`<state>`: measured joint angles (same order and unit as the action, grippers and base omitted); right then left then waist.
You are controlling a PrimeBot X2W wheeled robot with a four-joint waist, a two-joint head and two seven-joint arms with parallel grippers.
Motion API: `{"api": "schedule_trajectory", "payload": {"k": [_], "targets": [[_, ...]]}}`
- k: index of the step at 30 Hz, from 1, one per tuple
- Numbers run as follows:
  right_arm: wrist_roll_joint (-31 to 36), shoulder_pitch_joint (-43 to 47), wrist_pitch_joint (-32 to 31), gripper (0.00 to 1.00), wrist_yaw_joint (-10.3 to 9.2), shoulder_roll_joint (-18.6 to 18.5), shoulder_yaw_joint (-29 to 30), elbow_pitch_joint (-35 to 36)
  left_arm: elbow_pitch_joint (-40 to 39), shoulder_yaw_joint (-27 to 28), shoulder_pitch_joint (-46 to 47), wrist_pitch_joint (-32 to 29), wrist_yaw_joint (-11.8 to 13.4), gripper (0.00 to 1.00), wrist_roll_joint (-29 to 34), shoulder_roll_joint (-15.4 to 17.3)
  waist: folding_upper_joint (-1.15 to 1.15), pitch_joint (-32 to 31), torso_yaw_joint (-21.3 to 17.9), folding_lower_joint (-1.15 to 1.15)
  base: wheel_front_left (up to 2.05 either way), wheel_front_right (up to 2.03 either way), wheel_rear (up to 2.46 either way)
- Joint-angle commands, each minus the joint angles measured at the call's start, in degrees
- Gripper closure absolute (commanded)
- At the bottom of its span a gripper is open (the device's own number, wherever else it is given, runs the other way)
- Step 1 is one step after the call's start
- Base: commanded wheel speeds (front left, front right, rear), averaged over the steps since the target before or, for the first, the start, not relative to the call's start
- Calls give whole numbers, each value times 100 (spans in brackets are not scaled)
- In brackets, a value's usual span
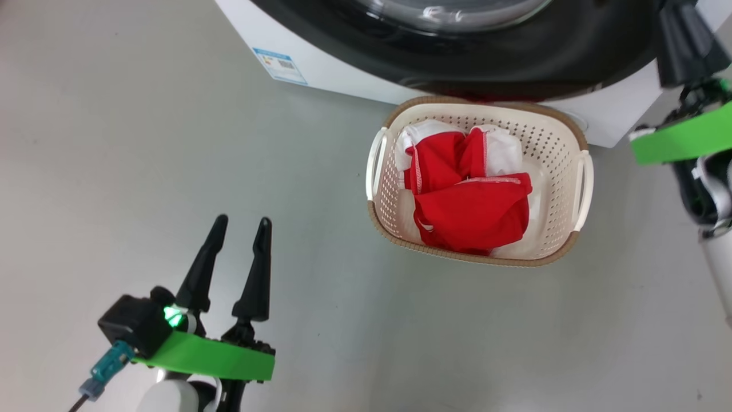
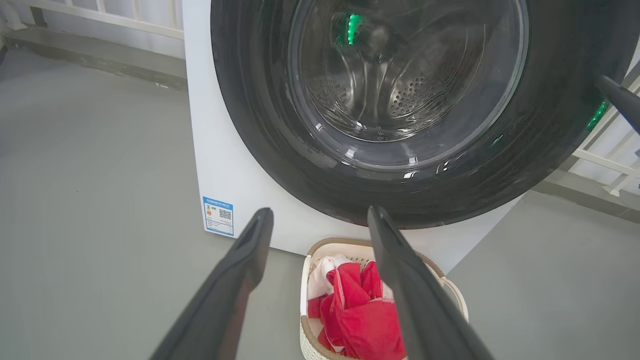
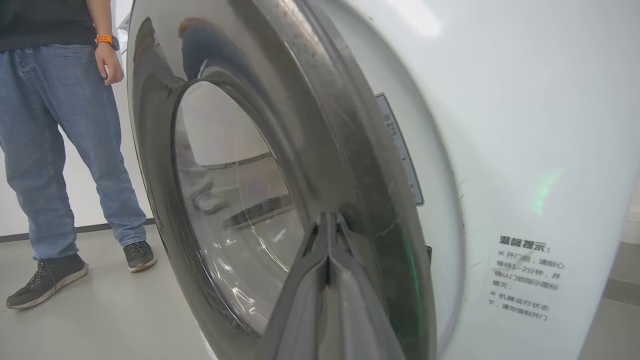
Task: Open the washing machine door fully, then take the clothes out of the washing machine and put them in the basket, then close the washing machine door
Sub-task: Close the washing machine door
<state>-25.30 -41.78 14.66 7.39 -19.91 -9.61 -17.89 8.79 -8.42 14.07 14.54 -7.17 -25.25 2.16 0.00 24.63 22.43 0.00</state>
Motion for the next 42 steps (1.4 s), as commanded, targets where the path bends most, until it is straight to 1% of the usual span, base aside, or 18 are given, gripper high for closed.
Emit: {"api": "schedule_trajectory", "payload": {"k": [1,14,19,22,29,34,35,36,38,41,42], "targets": [[-71,-189,34,100,10,-32,29,88,-168,156,133,46,-32,0,-43,72,0,78,52,0,0,0,0],[-135,-692,34,100,10,-137,178,-91,-184,87,261,46,-32,0,-146,72,0,325,153,0,0,0,0],[-139,-850,34,100,10,-121,268,-127,-192,84,312,46,-32,0,-170,72,0,399,154,0,0,0,0],[-110,-883,34,100,10,-78,225,-96,-185,105,337,46,-32,0,-166,72,0,406,125,0,0,0,0],[-86,-534,34,100,10,-8,-99,-12,-91,164,318,46,-32,0,-75,72,0,188,8,0,0,0,0],[-111,-134,34,100,10,74,-218,96,-16,243,252,46,-32,0,51,72,0,-42,-111,0,0,0,0],[-114,-42,34,98,10,88,-234,119,0,257,235,46,-32,0,78,72,0,-92,-136,0,0,0,0],[-119,56,34,93,10,108,-252,140,16,273,216,46,-32,0,108,72,0,-145,-164,0,0,0,0],[-124,257,34,67,10,152,-270,191,48,310,173,46,-32,0,174,72,0,-253,-225,0,0,0,0],[-107,573,34,51,10,214,-321,235,86,365,99,46,-32,0,280,72,0,-422,-323,0,0,0,0],[-108,677,34,24,10,238,-326,247,102,389,70,46,-32,0,313,72,0,-478,-358,0,0,0,0]]}}
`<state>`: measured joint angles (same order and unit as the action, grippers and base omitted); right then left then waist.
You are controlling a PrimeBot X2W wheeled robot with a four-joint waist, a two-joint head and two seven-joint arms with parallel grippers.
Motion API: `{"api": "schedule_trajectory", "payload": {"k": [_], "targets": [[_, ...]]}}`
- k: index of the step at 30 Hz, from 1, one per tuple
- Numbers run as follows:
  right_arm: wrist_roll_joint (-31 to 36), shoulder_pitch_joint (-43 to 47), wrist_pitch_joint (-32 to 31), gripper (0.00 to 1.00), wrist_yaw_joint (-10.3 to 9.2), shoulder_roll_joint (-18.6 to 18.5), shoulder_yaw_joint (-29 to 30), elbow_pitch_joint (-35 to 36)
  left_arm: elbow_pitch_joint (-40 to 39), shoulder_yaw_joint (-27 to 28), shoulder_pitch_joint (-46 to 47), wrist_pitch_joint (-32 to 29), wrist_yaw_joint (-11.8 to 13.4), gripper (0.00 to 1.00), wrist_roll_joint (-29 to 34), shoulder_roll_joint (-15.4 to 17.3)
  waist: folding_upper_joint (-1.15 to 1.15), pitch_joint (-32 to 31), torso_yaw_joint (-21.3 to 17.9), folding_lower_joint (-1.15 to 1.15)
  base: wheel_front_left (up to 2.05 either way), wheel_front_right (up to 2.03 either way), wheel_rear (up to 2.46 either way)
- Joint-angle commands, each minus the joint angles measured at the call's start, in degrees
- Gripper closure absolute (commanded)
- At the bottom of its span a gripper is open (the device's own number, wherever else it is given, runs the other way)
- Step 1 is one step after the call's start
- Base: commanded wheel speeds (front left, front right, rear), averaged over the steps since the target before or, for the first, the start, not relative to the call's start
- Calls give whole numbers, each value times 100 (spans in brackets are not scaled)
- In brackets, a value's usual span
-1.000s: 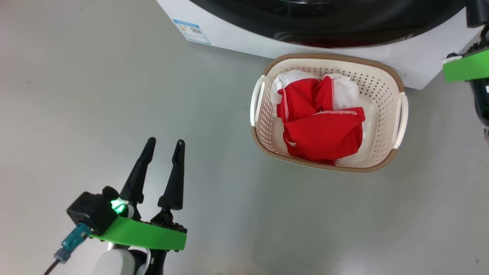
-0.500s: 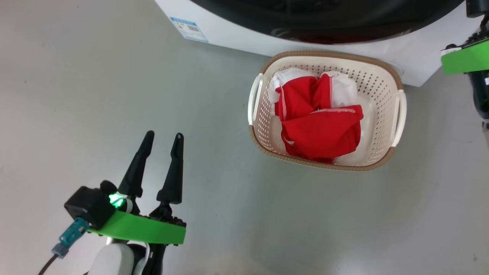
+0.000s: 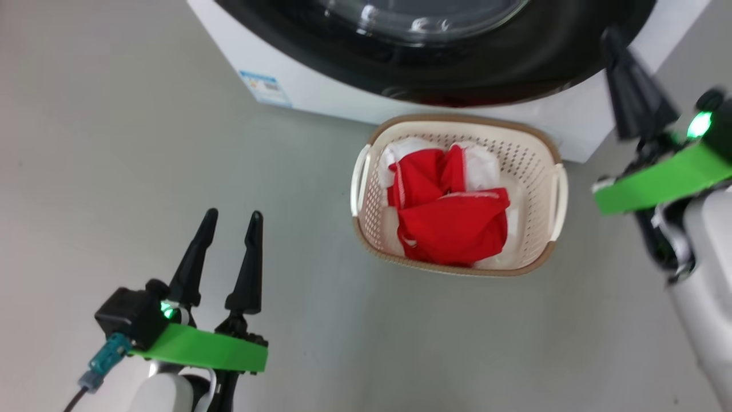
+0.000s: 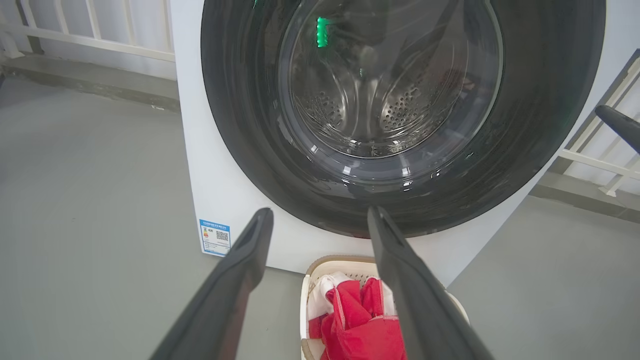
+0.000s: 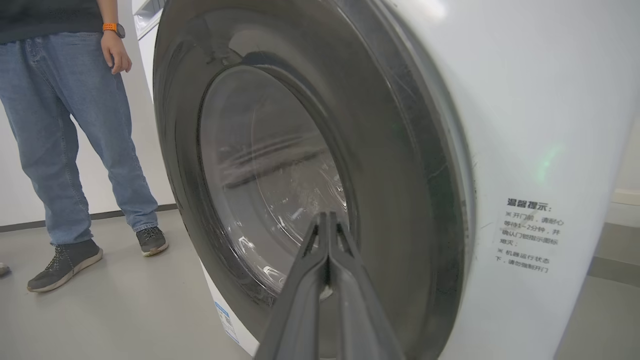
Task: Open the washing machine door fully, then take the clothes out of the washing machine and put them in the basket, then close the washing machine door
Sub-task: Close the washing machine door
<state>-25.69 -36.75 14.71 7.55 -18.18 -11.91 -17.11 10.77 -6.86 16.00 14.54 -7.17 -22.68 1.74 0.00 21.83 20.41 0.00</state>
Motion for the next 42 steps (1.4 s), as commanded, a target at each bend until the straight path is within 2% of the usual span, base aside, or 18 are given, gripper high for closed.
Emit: {"api": "schedule_trajectory", "payload": {"k": [1,2,3,22,42], "targets": [[-70,278,29,12,-6,88,-94,180,-80,259,-152,46,-32,0,90,114,0,-252,-191,0,0,0,0],[-68,381,29,2,-6,109,-82,184,-69,278,-177,46,-32,0,126,114,0,-306,-222,0,0,0,0],[-68,483,29,0,-6,135,-61,190,-56,298,-205,46,-32,0,162,114,0,-360,-255,0,0,0,0],[-10,2205,29,0,-6,497,438,301,29,434,-691,46,-32,0,269,483,0,-1088,-808,0,0,0,0],[82,3547,29,0,-6,681,1013,428,25,616,-1090,46,-32,0,256,664,0,-1511,-1279,0,0,0,0]]}}
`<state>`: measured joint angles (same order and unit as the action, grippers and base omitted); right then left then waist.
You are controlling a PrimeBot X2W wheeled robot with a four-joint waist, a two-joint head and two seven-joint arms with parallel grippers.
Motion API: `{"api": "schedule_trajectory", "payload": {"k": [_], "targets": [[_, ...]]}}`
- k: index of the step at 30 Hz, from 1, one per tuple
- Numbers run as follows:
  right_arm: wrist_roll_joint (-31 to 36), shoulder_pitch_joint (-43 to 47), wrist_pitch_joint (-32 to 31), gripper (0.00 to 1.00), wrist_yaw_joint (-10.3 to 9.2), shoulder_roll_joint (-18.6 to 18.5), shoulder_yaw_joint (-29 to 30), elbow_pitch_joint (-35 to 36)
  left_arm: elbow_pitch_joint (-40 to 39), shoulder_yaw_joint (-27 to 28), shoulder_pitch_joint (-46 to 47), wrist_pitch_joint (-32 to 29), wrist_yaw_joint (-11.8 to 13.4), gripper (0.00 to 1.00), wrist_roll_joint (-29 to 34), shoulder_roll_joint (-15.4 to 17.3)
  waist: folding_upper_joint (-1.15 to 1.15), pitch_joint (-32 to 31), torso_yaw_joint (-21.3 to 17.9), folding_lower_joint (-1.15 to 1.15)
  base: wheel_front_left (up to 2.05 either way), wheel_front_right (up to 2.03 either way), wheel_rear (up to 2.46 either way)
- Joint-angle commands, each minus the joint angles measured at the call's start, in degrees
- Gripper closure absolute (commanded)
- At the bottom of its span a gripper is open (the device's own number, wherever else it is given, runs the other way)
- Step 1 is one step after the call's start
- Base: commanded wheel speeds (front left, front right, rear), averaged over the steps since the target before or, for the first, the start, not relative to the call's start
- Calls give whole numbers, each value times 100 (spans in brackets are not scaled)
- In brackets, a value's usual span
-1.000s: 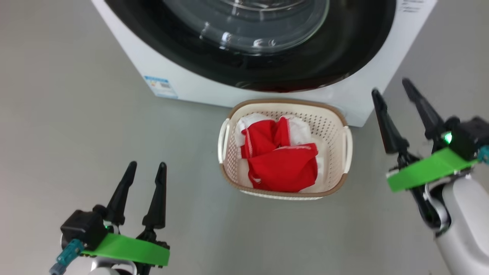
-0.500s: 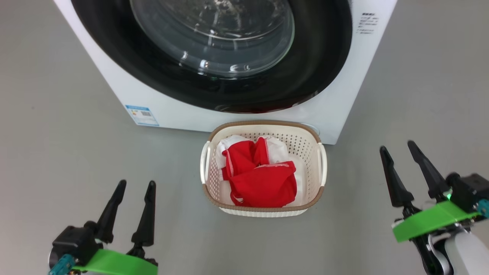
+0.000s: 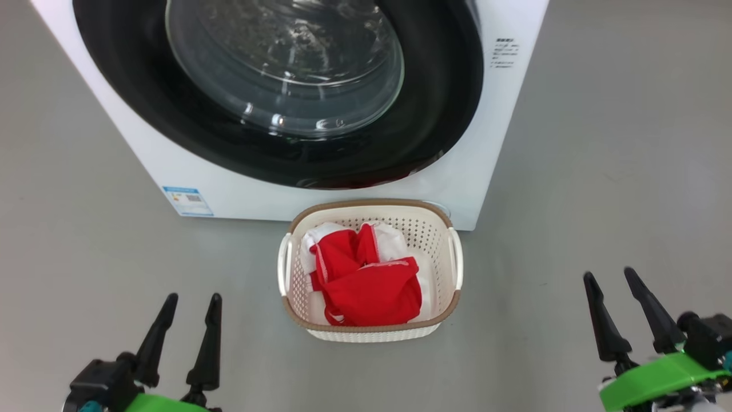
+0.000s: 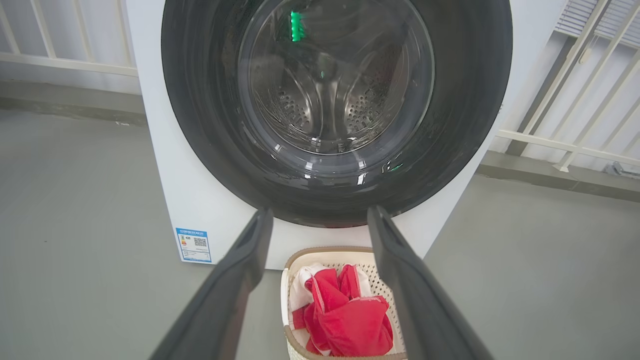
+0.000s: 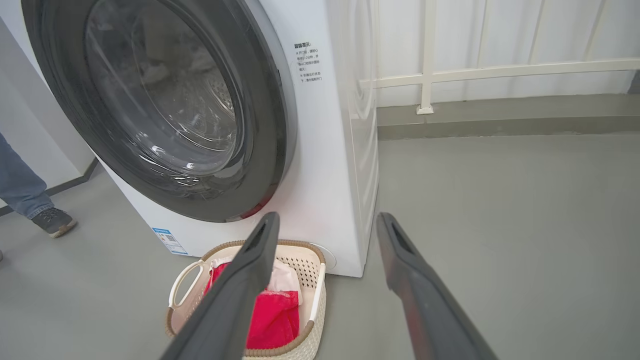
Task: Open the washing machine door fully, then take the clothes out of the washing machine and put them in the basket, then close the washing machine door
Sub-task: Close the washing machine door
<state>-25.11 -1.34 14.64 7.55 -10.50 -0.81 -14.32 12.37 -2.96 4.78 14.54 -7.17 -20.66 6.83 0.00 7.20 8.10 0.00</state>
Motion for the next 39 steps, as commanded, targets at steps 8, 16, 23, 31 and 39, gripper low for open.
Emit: {"api": "schedule_trajectory", "payload": {"k": [8,16,23,31,39], "targets": [[64,408,36,0,-6,0,106,210,-209,336,-173,46,-32,0,63,183,0,-190,-254,0,0,0,0],[79,623,36,0,-6,37,235,249,-280,383,-316,46,-32,0,40,214,0,-298,-405,0,0,0,0],[88,843,36,0,-6,73,365,264,-351,449,-465,46,-32,0,33,245,0,-406,-542,0,0,0,0],[104,1103,36,0,-6,134,489,273,-421,529,-657,46,-32,0,-3,289,0,-552,-688,0,0,0,0],[111,1266,36,0,-6,153,584,303,-507,609,-816,46,-32,0,-48,341,0,-623,-781,0,0,0,0]]}}
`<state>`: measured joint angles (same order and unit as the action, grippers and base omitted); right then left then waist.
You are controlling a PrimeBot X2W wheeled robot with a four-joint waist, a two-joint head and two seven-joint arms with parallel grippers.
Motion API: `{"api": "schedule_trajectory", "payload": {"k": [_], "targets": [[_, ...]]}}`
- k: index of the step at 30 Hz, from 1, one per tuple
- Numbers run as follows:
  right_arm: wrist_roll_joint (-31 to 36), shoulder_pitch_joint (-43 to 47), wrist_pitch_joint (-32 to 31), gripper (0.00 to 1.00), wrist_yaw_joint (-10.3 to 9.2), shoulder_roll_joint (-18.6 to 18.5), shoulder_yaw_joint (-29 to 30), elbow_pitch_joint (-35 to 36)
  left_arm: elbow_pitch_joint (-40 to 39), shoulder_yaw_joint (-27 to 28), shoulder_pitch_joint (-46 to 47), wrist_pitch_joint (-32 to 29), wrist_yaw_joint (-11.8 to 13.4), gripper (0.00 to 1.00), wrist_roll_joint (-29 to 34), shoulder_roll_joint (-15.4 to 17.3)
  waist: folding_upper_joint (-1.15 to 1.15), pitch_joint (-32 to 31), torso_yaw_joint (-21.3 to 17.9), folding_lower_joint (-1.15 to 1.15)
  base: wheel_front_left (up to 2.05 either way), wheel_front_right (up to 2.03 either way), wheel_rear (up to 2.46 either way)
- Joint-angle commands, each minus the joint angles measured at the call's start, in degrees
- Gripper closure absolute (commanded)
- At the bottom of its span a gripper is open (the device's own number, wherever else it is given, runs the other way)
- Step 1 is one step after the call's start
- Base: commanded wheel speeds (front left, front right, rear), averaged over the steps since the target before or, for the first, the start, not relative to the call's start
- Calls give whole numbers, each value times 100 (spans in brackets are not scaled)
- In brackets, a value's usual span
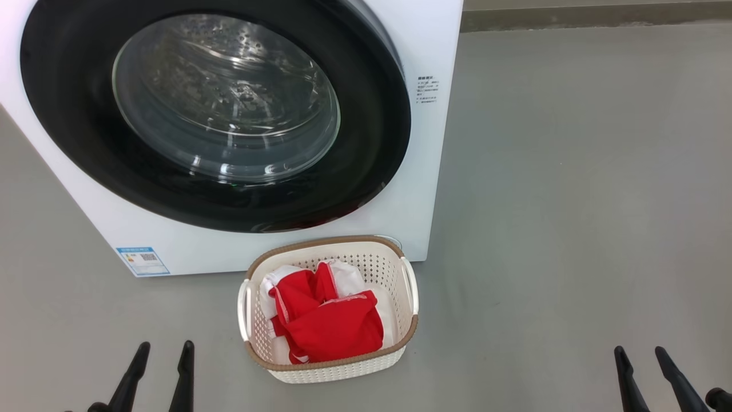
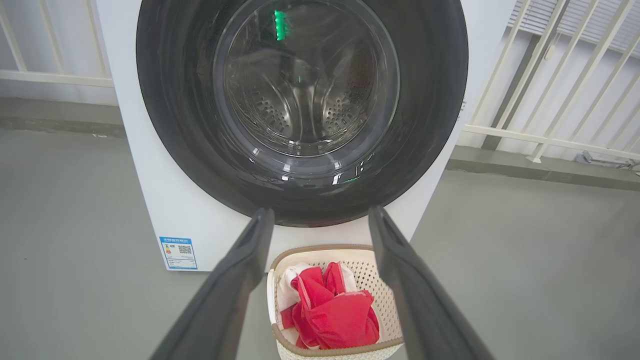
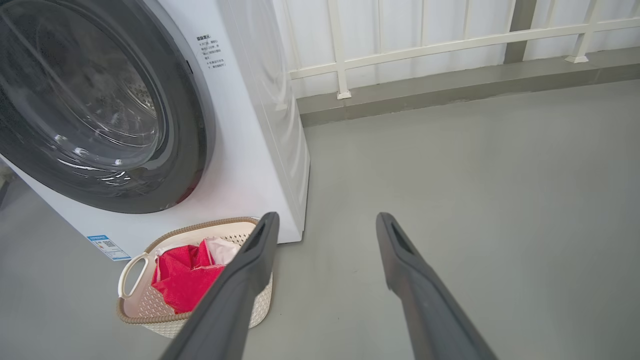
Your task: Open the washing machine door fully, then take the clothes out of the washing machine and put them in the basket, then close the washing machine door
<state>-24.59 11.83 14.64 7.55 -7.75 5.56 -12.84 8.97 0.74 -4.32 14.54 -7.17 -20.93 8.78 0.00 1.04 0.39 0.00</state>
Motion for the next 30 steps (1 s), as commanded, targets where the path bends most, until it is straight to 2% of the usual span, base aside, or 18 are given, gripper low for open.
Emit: {"api": "schedule_trajectory", "payload": {"k": [1,30], "targets": [[60,-43,36,0,-6,-120,-42,160,-175,247,85,46,-32,0,-24,148,0,-11,-17,0,0,0,0],[76,-39,36,0,-6,-109,10,191,-109,247,52,46,-32,0,-50,160,0,-56,-42,0,0,0,0]]}}
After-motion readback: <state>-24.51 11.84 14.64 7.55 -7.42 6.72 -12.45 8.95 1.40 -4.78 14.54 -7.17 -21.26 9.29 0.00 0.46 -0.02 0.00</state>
